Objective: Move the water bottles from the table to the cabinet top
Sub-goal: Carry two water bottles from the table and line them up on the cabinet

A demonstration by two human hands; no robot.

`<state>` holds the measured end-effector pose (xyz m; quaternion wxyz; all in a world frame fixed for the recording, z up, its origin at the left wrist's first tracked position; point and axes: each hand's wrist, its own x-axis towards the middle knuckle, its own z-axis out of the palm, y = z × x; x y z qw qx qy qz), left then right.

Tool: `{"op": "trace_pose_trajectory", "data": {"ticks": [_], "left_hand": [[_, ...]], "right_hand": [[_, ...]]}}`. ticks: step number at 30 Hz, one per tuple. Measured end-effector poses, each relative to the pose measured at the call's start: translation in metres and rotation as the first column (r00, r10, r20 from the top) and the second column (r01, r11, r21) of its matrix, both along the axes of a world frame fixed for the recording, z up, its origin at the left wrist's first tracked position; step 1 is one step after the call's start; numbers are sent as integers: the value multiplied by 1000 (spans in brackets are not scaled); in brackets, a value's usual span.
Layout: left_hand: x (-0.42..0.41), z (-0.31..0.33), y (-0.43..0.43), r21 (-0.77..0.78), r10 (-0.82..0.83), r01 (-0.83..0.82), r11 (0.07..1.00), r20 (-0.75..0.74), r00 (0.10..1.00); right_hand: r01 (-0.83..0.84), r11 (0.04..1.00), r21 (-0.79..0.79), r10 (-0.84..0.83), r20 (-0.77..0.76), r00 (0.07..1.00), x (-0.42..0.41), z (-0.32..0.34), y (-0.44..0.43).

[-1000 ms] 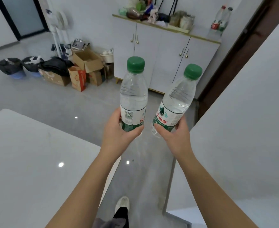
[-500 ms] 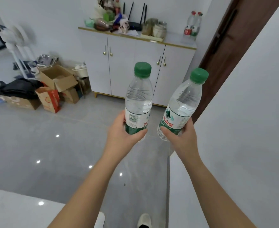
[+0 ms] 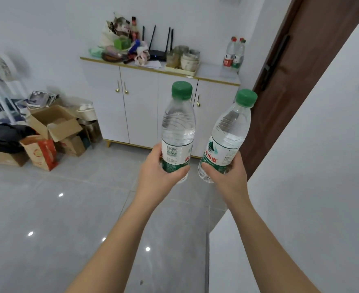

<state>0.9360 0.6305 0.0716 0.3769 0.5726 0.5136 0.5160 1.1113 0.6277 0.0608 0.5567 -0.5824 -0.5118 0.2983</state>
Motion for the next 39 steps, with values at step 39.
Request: {"op": "trace_pose_trajectory", "data": {"ticks": [39], "left_hand": [[102, 11, 534, 20, -200, 201, 979, -65, 978]], "right_hand": [[307, 950, 61, -304, -62, 951, 101, 2, 498]]}}
